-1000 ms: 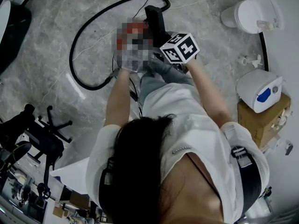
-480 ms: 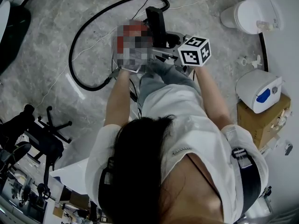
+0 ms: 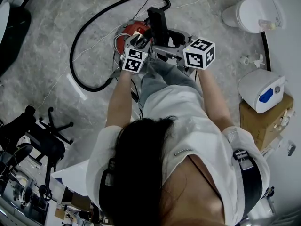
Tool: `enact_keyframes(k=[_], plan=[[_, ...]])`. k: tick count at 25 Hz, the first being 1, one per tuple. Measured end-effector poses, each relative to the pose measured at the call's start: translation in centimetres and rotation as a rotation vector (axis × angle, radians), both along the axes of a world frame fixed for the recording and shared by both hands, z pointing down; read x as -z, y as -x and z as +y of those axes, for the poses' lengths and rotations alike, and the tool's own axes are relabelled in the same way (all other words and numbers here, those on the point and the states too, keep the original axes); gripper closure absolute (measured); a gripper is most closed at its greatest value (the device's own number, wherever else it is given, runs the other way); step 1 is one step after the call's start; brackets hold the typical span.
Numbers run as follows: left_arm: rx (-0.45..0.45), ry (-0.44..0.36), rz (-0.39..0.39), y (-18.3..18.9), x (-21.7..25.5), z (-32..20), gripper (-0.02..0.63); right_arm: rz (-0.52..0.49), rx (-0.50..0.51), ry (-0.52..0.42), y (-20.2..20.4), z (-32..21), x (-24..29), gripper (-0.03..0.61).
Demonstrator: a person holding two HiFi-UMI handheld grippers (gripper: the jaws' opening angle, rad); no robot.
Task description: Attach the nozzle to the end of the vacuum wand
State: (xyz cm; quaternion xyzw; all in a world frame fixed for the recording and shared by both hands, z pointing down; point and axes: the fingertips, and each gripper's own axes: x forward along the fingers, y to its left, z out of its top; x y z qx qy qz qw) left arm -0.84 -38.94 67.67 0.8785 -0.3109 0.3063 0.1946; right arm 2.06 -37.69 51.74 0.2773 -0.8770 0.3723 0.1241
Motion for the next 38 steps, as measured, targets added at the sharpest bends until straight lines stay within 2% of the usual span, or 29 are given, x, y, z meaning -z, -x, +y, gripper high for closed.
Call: enact_keyframes(k=[2,5,10,17,21,25,28,38], plan=[[0.012,0.015,-0.007,0.1,-0.2,0.3,0.377,-0.007,0.005,0.001,0.1,0.3,0.0,0.192],[0.045,0.014,-0.003,0.6,0.0,0.3,0.356,-0.014,0.003,0.000,0.0,0.6,-0.1,0.186],[0.139,0.023,0.051,2.1,1.2,0.3,0.338,-0.007,-0.066,-0.031,-1.3,0.3,0.4,0.178],[0.288,-0.029,0.148,3.6,6.0,1.0,0.324,0.026,-0.126,-0.102,-3.6,1.0,2.1,0.178],[0.318,-0.038,0.174,4.3,8.0,2.2,0.321,0.047,-0.165,-0.141,-4.1,1.6,3.0,0.178],[0.356,-0.102,0.209,5.3,11.0,3.1,0.321,0.098,-0.186,-0.167,-4.4,2.5,3.5,0.179],[0.379,-0.117,0.237,5.9,12.9,3.9,0.321,0.129,-0.219,-0.201,-4.8,3.3,4.2,0.179],[0.415,-0.199,0.237,6.2,18.0,5.6,0.321,0.188,-0.346,-0.264,-4.8,4.9,4.9,0.181]])
